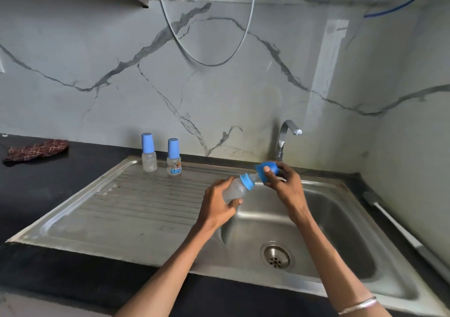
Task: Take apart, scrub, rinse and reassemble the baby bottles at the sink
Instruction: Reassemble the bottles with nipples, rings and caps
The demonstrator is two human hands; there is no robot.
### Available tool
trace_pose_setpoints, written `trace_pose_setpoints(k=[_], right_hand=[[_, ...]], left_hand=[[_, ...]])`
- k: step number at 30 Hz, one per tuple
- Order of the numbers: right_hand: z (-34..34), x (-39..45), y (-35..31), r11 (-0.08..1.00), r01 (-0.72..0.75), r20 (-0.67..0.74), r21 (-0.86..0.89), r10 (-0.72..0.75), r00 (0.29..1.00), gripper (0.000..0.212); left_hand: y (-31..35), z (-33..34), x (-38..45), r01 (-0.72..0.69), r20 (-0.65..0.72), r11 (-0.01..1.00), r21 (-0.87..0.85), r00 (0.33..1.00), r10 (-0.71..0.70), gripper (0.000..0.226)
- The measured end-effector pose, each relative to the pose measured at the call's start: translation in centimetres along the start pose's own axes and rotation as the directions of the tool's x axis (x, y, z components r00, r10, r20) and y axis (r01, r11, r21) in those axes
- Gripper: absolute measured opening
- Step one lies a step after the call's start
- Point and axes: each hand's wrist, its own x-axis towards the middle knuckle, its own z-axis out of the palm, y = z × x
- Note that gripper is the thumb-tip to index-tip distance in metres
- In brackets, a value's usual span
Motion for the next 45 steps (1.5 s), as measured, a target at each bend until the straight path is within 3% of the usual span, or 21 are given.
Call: trace_pose_setpoints(k=[4, 10, 14, 26, 34, 39, 45], right_hand=[[-1.8, -0.2, 1.7, 0.999, -0.028, -0.018, -0.025, 0.028, 0.999, 0.033], [-4.1, -0.2, 4.1, 0.993, -0.109, -0.015, 0.043, 0.110, 0.994, 0.046], [-4.8, 0.2, 5.1, 0.988, -0.150, 0.033, 0.032, 0.149, 0.988, 0.034], [-4.7, 0.2, 4.6, 0.971, -0.216, 0.085, -0.101, 0.224, 0.971, 0.035], [-4.2, -0.4, 4.6, 0.916, -0.361, -0.013, -0.175, 0.364, 0.931, 0.064], [-3.3, -0.2, 3.8, 0.932, -0.355, -0.050, -0.080, 0.352, 0.935, 0.065], [-4.0, 0.2, 4.1, 0.969, -0.245, 0.106, 0.009, 0.243, 0.964, 0.056]], left_hand=[[1.6, 3.0, 0.6, -0.044, 0.064, 0.999, -0.013, 0.997, 0.044, 0.051], [1.9, 6.4, 1.2, -0.089, 0.089, 0.996, 0.018, 0.992, 0.087, 0.053], [0.8, 7.0, 1.2, -0.123, 0.141, 0.992, 0.031, 0.983, 0.118, 0.057], [0.1, 6.7, 0.7, -0.134, 0.162, 0.990, 0.041, 0.979, 0.126, 0.059], [0.6, 6.8, 0.3, -0.161, 0.181, 0.982, 0.101, 0.973, 0.141, 0.065], [0.9, 6.9, 1.2, -0.114, 0.161, 0.992, 0.045, 0.981, 0.106, 0.059], [0.8, 6.8, 1.5, -0.032, 0.161, 0.999, -0.022, 0.986, 0.035, 0.049]])
